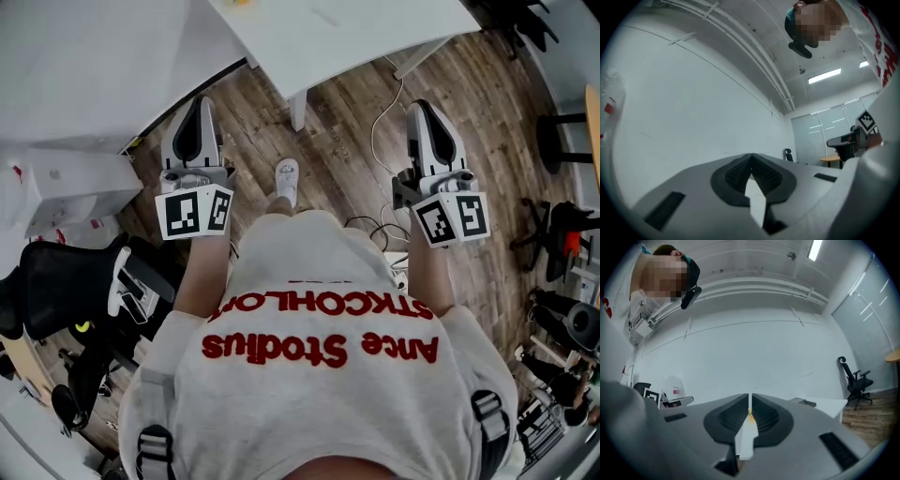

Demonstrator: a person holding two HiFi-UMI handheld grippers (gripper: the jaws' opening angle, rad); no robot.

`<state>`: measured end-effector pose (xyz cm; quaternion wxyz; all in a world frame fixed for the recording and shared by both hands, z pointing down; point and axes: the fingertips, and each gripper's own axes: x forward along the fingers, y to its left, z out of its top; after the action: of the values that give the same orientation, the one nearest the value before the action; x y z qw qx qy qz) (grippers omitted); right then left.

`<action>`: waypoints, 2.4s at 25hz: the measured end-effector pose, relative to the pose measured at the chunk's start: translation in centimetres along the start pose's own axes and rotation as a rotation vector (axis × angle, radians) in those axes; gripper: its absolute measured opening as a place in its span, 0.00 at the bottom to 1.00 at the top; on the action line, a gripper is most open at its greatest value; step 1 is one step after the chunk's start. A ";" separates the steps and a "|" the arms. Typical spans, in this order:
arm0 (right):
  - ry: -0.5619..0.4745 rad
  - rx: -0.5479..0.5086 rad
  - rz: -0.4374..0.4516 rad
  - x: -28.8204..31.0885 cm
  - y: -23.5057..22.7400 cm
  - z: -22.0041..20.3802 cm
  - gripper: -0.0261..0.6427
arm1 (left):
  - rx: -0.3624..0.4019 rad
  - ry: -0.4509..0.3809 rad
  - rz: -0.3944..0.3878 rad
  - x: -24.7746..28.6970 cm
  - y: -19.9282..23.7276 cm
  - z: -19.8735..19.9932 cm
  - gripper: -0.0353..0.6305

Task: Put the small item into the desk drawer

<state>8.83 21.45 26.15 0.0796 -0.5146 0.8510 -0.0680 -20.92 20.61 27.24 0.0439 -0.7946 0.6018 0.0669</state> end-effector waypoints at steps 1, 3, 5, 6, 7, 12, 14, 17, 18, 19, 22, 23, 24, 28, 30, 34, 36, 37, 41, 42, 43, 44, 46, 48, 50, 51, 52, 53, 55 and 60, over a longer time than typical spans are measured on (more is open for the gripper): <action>-0.002 -0.003 -0.002 0.4 -0.3 0.2 0.07 | -0.003 -0.003 -0.006 0.7 0.0 -0.1 0.06; -0.003 -0.012 -0.004 1.3 -0.8 0.5 0.07 | -0.009 -0.008 -0.016 2.2 0.2 -0.2 0.06; -0.005 -0.019 -0.011 2.4 -1.3 0.8 0.07 | -0.012 -0.009 -0.030 3.7 0.4 -0.4 0.06; -0.006 -0.020 -0.015 3.0 -1.5 0.9 0.07 | -0.013 -0.010 -0.037 4.4 0.6 -0.4 0.06; -0.007 -0.020 -0.017 3.6 -1.7 0.9 0.07 | -0.014 -0.010 -0.042 5.2 0.8 -0.5 0.06; -0.001 -0.029 -0.030 7.3 -3.1 0.3 0.07 | -0.024 -0.012 -0.072 9.5 2.1 -1.8 0.06; -0.003 -0.032 -0.043 8.4 -3.6 0.0 0.07 | -0.026 -0.013 -0.088 10.9 2.5 -2.4 0.06; -0.009 -0.036 -0.064 9.5 -3.9 0.2 0.07 | -0.034 -0.022 -0.099 12.5 3.5 -2.5 0.06; -0.011 -0.036 -0.071 9.7 -3.9 0.3 0.07 | -0.037 -0.024 -0.102 12.9 3.8 -2.4 0.06; -0.011 -0.037 -0.078 9.9 -4.0 0.4 0.07 | -0.039 -0.026 -0.107 13.3 4.0 -2.4 0.06; -0.012 -0.035 -0.104 10.3 -4.3 0.4 0.07 | -0.043 -0.023 -0.123 14.2 4.3 -2.5 0.06; -0.011 -0.033 -0.112 10.4 -4.4 0.4 0.07 | -0.044 -0.021 -0.126 14.4 4.5 -2.6 0.06; -0.009 -0.030 -0.120 10.4 -4.5 0.3 0.07 | -0.046 -0.018 -0.128 14.6 4.6 -2.7 0.06; 0.015 -0.021 -0.142 10.2 -4.6 -0.4 0.07 | -0.055 0.003 -0.131 14.8 5.0 -3.4 0.06; 0.023 -0.015 -0.152 10.0 -4.6 -0.5 0.07 | -0.059 0.015 -0.133 14.7 5.1 -3.6 0.06; 0.031 -0.003 -0.155 10.4 -4.7 -0.7 0.07 | -0.066 0.027 -0.127 14.8 5.4 -3.8 0.06; 0.034 0.002 -0.146 11.0 -5.1 -0.9 0.07 | -0.064 0.029 -0.120 15.1 5.4 -4.1 0.06; 0.034 0.006 -0.140 11.4 -5.5 -1.0 0.07 | -0.062 0.030 -0.114 15.4 5.3 -4.2 0.06; 0.020 0.004 -0.098 13.8 -6.6 -0.6 0.07 | -0.054 0.022 -0.078 16.7 5.8 -4.6 0.06; 0.019 0.001 -0.085 14.6 -6.9 -0.6 0.07 | -0.051 0.020 -0.067 17.1 6.1 -4.7 0.06; 0.021 0.000 -0.073 15.3 -7.2 -0.7 0.07 | -0.050 0.019 -0.056 17.5 6.2 -4.9 0.06; 0.023 0.000 -0.063 15.9 -7.6 -0.7 0.07 | -0.048 0.019 -0.047 17.9 6.3 -5.0 0.06; 0.027 0.000 -0.046 17.1 -8.4 -0.6 0.07 | -0.047 0.017 -0.029 18.8 6.5 -5.1 0.06; 0.032 0.001 -0.028 18.5 -8.8 -0.5 0.07 | -0.046 0.014 -0.011 19.5 6.9 -5.1 0.06; 0.042 -0.001 -0.011 19.7 -9.0 -0.7 0.07 | -0.045 0.014 0.006 20.0 7.4 -5.3 0.06; 0.046 -0.001 -0.003 20.3 -9.2 -0.8 0.07 | -0.045 0.015 0.014 20.4 7.6 -5.4 0.06; 0.049 0.002 0.006 20.9 -9.5 -0.8 0.07 | -0.045 0.017 0.023 20.7 7.7 -5.5 0.06; 0.053 0.004 0.015 21.5 -9.9 -0.8 0.07 | -0.043 0.020 0.034 21.1 7.8 -5.6 0.06; 0.065 0.010 0.036 22.7 -10.8 -0.8 0.07 | -0.041 0.028 0.057 22.0 7.8 -5.8 0.06; 0.087 0.025 0.097 25.6 -13.8 -0.5 0.07 | -0.026 0.038 0.106 24.7 6.8 -6.0 0.06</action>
<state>8.92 -7.56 27.70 0.0520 -0.4681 0.8768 -0.0971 -20.58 -5.59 29.33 0.0186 -0.7632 0.6430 0.0618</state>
